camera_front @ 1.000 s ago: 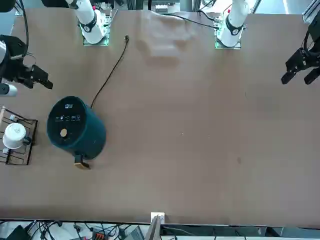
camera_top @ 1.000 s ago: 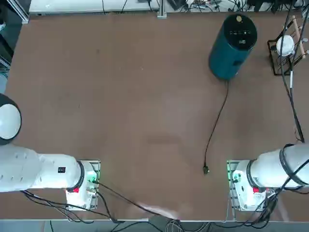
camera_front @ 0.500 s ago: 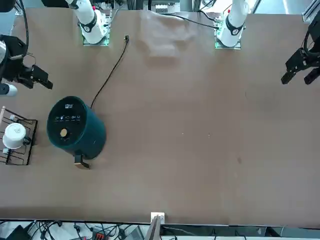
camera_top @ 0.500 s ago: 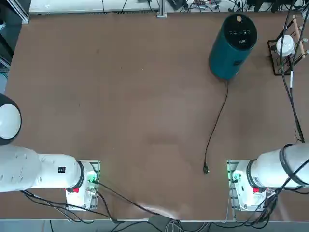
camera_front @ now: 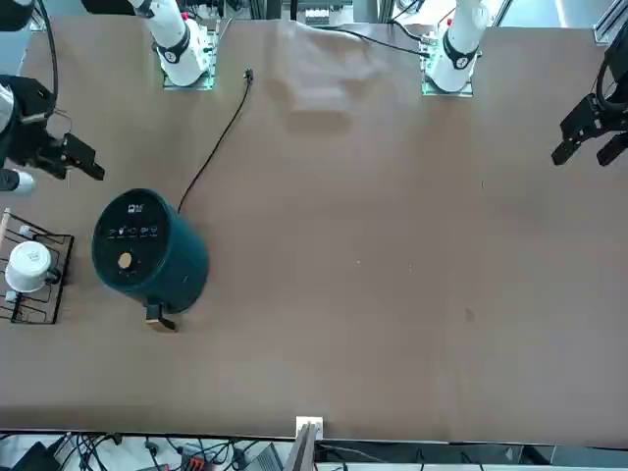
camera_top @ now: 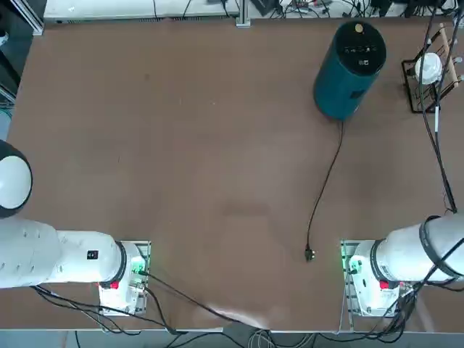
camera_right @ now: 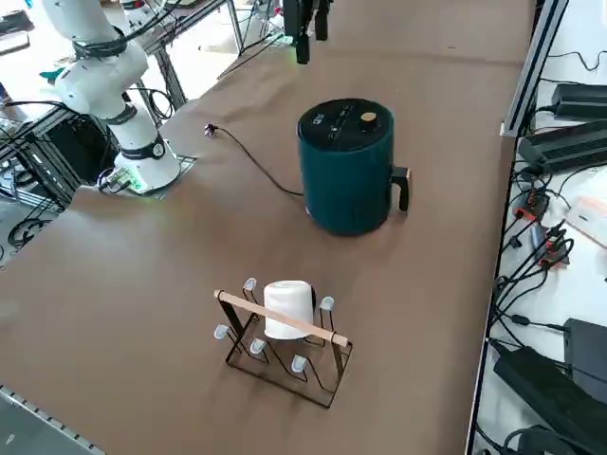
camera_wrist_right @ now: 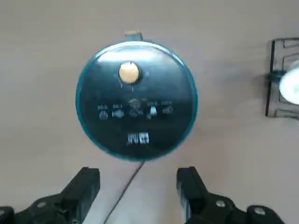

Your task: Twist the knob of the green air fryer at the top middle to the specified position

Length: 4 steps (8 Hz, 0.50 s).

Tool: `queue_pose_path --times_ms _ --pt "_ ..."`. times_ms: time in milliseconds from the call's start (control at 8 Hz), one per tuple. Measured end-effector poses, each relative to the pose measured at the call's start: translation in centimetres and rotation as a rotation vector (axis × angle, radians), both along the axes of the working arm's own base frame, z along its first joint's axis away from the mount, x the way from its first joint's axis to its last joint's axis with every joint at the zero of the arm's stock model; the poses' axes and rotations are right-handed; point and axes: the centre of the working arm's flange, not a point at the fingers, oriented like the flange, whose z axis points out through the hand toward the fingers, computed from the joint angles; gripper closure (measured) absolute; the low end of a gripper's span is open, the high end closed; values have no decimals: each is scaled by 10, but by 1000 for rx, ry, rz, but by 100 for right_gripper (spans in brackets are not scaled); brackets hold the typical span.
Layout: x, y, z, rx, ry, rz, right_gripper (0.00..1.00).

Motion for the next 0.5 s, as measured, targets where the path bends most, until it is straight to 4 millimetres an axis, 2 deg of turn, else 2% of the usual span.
queue_pose_path --times_ms 500 --pt "52 6 -68 11 -55 3 0"
